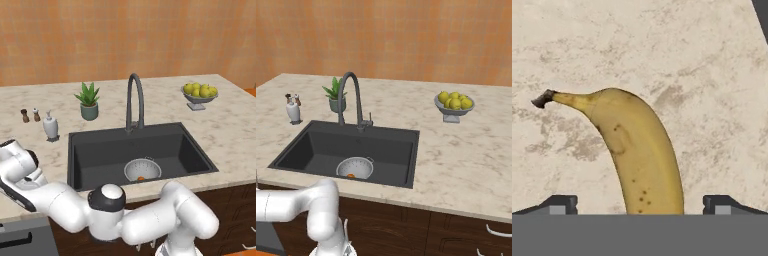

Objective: Put the colander in the sink, put the banana, tangerine in the colander, and turn on the sink faucet and pour water over the colander.

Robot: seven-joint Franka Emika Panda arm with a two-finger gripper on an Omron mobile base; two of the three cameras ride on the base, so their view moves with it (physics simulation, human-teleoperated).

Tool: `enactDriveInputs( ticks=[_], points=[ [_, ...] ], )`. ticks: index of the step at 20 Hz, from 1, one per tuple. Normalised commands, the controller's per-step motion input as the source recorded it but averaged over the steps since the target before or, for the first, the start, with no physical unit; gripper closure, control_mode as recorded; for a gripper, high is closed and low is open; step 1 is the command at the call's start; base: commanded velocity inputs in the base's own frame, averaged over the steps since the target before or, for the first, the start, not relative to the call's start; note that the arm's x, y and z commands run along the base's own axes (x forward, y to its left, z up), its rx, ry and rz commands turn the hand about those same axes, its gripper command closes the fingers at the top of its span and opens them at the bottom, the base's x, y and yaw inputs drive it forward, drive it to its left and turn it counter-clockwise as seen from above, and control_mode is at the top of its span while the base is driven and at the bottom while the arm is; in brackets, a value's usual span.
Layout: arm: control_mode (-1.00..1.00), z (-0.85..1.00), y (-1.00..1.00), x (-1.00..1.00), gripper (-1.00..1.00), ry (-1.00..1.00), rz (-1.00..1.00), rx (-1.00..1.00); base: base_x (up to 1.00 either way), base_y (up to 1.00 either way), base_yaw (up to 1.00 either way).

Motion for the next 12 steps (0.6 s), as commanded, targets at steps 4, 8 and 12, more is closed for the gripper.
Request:
enactDriveInputs(
  ticks=[4, 8, 12],
  points=[
    [-1.00, -0.60, -0.71, -0.17, -1.00, 0.00, 0.00, 0.00, 0.00, 0.00, 0.00],
    [-1.00, -0.74, -0.92, -0.54, -1.00, 0.00, 0.00, 0.00, 0.00, 0.00, 0.00],
    [-1.00, -1.00, -1.00, -0.62, 1.00, 0.00, 0.00, 0.03, 0.00, 0.00, 0.00]
  ],
)
